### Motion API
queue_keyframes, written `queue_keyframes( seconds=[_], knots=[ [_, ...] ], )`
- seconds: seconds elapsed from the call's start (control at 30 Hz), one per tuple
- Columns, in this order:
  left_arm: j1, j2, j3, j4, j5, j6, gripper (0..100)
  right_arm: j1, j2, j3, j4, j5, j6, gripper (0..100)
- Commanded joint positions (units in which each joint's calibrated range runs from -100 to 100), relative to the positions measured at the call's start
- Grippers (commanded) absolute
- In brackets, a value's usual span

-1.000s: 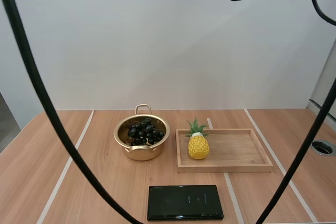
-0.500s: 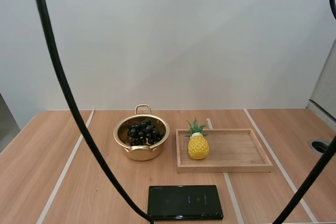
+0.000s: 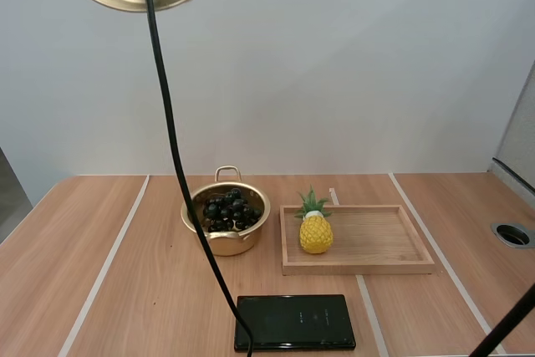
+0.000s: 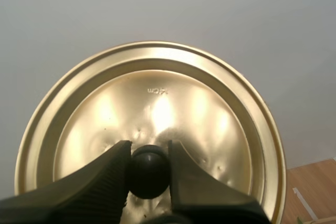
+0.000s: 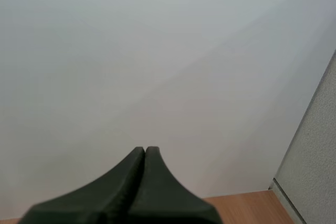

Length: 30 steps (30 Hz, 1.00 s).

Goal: Open the pot, put the grape inside, and close it

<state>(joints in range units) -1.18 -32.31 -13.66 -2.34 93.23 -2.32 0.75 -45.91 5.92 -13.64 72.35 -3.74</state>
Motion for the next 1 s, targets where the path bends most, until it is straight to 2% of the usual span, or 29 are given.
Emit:
queue_keyframes(
  seconds=[0.0,0.3,0.8,0.97],
  knots=[
    [0.06,-0.2,5.0,-2.9,-6.2,0.1,0,-0.3,-1.7,-0.4,-0.6,0.3,-0.4,0],
    [0.06,-0.1,16.4,-6.8,-14.0,4.4,0,-0.3,-2.5,-0.4,-0.8,2.3,-0.4,0],
    [0.06,-0.1,35.7,-7.3,-30.6,5.8,0,-0.3,-2.5,-0.4,-0.8,2.5,-0.4,0],
    [0.06,1.7,39.5,-11.2,-30.7,8.3,0,-0.3,-2.5,-0.4,-0.8,2.5,-0.4,0]
  ],
)
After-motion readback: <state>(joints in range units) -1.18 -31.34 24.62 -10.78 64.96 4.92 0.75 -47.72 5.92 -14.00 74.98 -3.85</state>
